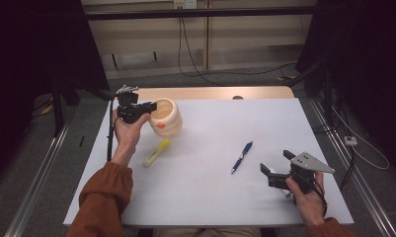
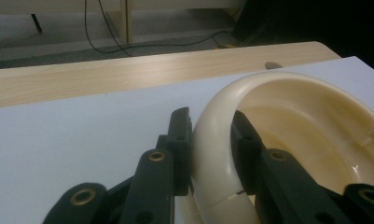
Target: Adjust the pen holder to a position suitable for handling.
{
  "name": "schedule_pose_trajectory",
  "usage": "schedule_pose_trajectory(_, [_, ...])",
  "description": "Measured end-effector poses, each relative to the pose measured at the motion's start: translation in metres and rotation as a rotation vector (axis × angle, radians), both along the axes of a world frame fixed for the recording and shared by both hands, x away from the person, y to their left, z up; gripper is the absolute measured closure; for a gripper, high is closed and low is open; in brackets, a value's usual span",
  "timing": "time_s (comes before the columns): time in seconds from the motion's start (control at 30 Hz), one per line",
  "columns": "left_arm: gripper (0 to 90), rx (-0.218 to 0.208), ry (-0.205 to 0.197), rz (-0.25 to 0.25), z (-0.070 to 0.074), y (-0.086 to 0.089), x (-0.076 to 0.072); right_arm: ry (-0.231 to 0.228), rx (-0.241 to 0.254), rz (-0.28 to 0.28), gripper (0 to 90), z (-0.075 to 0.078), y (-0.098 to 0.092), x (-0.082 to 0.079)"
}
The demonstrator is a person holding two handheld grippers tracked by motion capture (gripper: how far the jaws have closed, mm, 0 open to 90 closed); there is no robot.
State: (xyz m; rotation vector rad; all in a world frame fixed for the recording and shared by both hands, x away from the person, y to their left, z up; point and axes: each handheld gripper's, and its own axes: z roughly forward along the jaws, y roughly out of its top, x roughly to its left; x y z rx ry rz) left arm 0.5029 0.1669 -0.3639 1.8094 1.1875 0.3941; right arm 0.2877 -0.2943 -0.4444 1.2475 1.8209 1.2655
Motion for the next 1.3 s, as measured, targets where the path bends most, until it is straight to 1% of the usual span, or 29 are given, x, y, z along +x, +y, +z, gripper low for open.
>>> schedule_pose_trajectory(0.03, [74.3,0.009,-0.003,-0.007,0.001,-0.001,-0.002,0.000,0.000,0.000,4.0,0.000,0.000,0.000])
schedule_pose_trajectory(0.1, [74.4,-0.004,-0.009,-0.019,0.003,-0.002,-0.006,0.003,0.000,-0.001,4.0,0.000,0.000,0.000])
schedule_pose_trajectory(0.13, [74.4,-0.001,-0.011,-0.028,0.003,-0.003,-0.007,0.003,0.000,-0.001,4.0,0.000,0.000,0.000])
schedule_pose_trajectory(0.2, [74.5,-0.010,-0.015,-0.035,0.004,-0.006,-0.012,0.000,-0.002,0.001,4.0,0.000,0.000,0.001])
schedule_pose_trajectory(0.3, [74.7,0.004,-0.016,-0.051,0.003,-0.011,-0.018,0.000,-0.001,0.002,4.0,0.000,0.000,0.000])
schedule_pose_trajectory(0.33, [74.7,0.009,-0.016,-0.056,0.003,-0.016,-0.021,0.000,-0.001,0.002,4.0,0.000,0.000,0.001])
schedule_pose_trajectory(0.37, [74.7,0.009,-0.016,-0.056,0.003,-0.016,-0.021,0.000,-0.001,0.002,4.0,0.000,0.000,0.001])
schedule_pose_trajectory(0.4, [74.7,0.007,-0.015,-0.056,0.003,-0.019,-0.022,-0.001,-0.003,0.002,4.0,-0.001,0.000,0.001])
schedule_pose_trajectory(0.47, [75.0,0.016,-0.019,-0.068,0.003,-0.024,-0.024,0.000,-0.004,0.003,4.0,0.000,0.000,0.001])
schedule_pose_trajectory(0.6, [75.3,0.017,-0.013,-0.084,0.002,-0.035,-0.027,0.001,-0.004,0.002,4.0,-0.001,0.000,0.001])
schedule_pose_trajectory(0.63, [75.3,0.025,-0.010,-0.089,0.002,-0.038,-0.028,0.001,-0.004,0.001,4.0,-0.001,0.000,0.001])
schedule_pose_trajectory(0.7, [75.3,0.022,-0.010,-0.091,0.001,-0.044,-0.029,0.001,-0.004,0.002,4.0,-0.001,0.000,0.001])
schedule_pose_trajectory(0.8, [75.4,0.031,0.005,-0.087,0.000,-0.052,-0.030,0.000,-0.004,0.004,4.0,-0.001,0.000,0.001])
schedule_pose_trajectory(0.87, [75.3,0.034,0.006,-0.084,0.000,-0.059,-0.032,0.000,-0.004,0.004,4.0,-0.001,0.000,0.001])
schedule_pose_trajectory(0.97, [75.4,0.027,0.011,-0.100,-0.001,-0.068,-0.033,0.000,-0.003,0.005,4.0,-0.001,0.000,0.001])
schedule_pose_trajectory(1.0, [75.4,0.032,0.016,-0.107,-0.002,-0.070,-0.033,0.000,-0.003,0.005,4.0,-0.001,0.000,0.001])
schedule_pose_trajectory(1.03, [75.4,0.026,0.017,-0.104,-0.003,-0.074,-0.034,0.000,-0.003,0.004,4.0,-0.001,0.000,0.001])
schedule_pose_trajectory(1.07, [75.4,0.036,0.020,-0.117,-0.003,-0.076,-0.034,0.001,-0.003,0.005,4.0,-0.001,0.000,0.001])
schedule_pose_trajectory(1.1, [75.4,0.037,0.020,-0.116,-0.004,-0.080,-0.035,0.001,-0.003,0.005,4.0,-0.001,0.000,0.001])
schedule_pose_trajectory(1.17, [75.4,0.052,0.025,-0.128,-0.006,-0.085,-0.036,-0.001,-0.003,0.006,4.0,-0.001,0.000,0.001])
schedule_pose_trajectory(1.3, [75.5,0.038,0.033,-0.127,-0.014,-0.093,-0.038,0.000,-0.003,0.004,4.0,-0.001,0.000,0.000])
